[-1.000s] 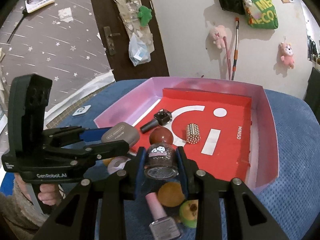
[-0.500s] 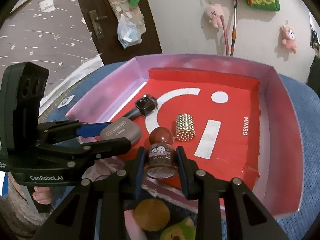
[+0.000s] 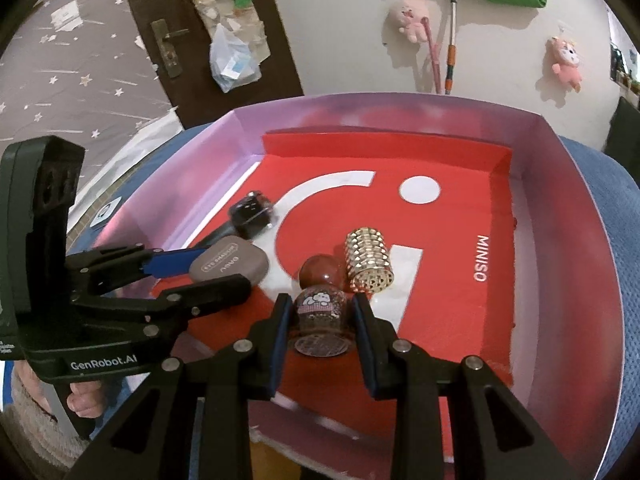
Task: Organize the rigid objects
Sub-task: 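Lower the bottle beside the gold roller and the case beside the microphone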
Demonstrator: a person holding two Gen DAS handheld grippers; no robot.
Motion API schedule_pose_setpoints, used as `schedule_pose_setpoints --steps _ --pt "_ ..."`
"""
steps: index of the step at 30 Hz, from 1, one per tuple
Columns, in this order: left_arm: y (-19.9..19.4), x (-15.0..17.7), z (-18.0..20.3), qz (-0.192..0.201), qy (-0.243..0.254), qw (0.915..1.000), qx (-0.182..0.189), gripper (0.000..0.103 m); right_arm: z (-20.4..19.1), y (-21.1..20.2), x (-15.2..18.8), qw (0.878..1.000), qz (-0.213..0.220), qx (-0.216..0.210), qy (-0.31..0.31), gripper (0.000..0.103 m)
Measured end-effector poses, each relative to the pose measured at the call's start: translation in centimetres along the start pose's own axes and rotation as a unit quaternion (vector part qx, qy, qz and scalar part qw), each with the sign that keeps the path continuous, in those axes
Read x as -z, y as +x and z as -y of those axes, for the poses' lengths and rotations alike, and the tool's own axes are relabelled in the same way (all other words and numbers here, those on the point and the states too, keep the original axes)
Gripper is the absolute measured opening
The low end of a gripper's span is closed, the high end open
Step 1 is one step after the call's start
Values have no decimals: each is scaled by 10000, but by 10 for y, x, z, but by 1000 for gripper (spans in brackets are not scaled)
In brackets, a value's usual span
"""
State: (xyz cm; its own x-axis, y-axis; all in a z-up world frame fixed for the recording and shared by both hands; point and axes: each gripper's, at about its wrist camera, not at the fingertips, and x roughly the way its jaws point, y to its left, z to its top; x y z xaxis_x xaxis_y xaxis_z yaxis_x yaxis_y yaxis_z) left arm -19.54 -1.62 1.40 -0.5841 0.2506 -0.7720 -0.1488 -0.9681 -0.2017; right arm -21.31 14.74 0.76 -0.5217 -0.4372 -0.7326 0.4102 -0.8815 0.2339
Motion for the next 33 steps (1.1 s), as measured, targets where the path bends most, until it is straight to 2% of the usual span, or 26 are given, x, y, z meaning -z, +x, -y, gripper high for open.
schedule_pose_setpoints --steps 11,20,33 --pt "4 -5 -2 13 0 9999 -100 50 12 -1 -7 9988 13 469 109 33" --pt "4 -6 0 -30 25 9999 -148 50 15 5 -11 9986 -185 475 125 33" --pt "5 -5 1 -40 86 9997 -207 51 16 3 -8 9987 -169 454 154 33"
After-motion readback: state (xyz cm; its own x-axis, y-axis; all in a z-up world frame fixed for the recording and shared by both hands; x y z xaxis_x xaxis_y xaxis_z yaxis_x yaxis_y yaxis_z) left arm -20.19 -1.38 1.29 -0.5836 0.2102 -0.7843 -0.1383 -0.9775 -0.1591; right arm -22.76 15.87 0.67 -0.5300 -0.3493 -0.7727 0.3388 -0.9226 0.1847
